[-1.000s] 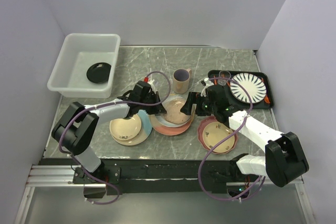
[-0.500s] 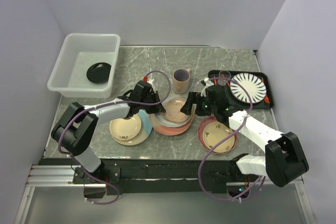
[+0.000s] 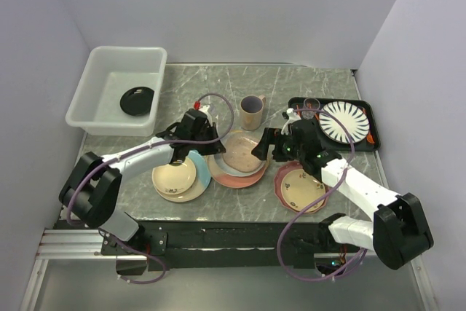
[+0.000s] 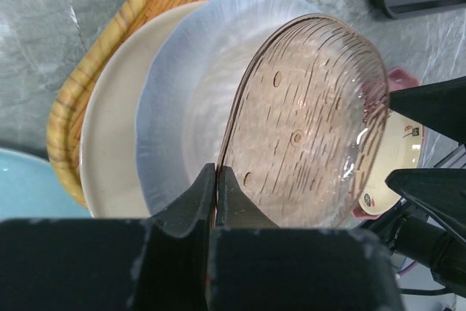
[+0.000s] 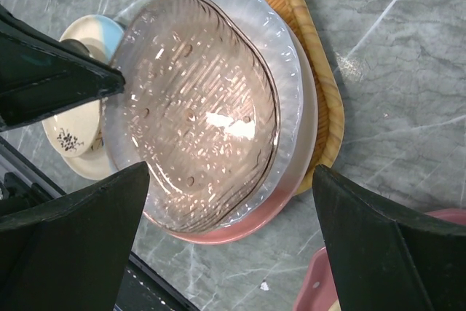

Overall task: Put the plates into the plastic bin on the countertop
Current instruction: Pick up the plate from the center of the board.

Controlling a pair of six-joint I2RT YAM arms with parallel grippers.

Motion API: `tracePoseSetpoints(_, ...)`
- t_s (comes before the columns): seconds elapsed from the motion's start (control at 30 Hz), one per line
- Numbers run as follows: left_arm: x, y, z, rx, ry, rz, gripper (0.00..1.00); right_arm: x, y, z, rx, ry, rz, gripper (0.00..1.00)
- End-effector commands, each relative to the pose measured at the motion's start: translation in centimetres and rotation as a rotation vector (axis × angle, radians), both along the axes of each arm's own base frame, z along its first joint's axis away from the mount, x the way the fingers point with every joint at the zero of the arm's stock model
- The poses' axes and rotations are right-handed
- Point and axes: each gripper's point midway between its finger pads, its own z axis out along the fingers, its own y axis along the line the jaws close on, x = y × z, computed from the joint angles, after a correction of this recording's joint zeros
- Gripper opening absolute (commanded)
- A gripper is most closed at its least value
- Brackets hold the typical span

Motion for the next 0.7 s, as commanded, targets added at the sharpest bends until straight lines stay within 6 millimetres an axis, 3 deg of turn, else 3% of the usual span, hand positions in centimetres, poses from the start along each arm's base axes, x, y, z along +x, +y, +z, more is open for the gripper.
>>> tracePoseSetpoints(0.0,1.0,0.2,3.3,-0.006,-0.092,0.020,0.01,0.4,0.2,1.5,0.018,-0.064,0.001,1.00)
tracePoseSetpoints(0.3,2.0,2.3,4.8,0.016,-0.128,0.082,0.01,0.4,-0.1,1.6,0.009,-0.072,-0.010,1.00)
tracePoseSetpoints(0.67,4.2,7.5,6.3,0.008,-0.165,0.192,0.01,0.4,0.1,1.6,0.014,-0.068,-0.001,1.00)
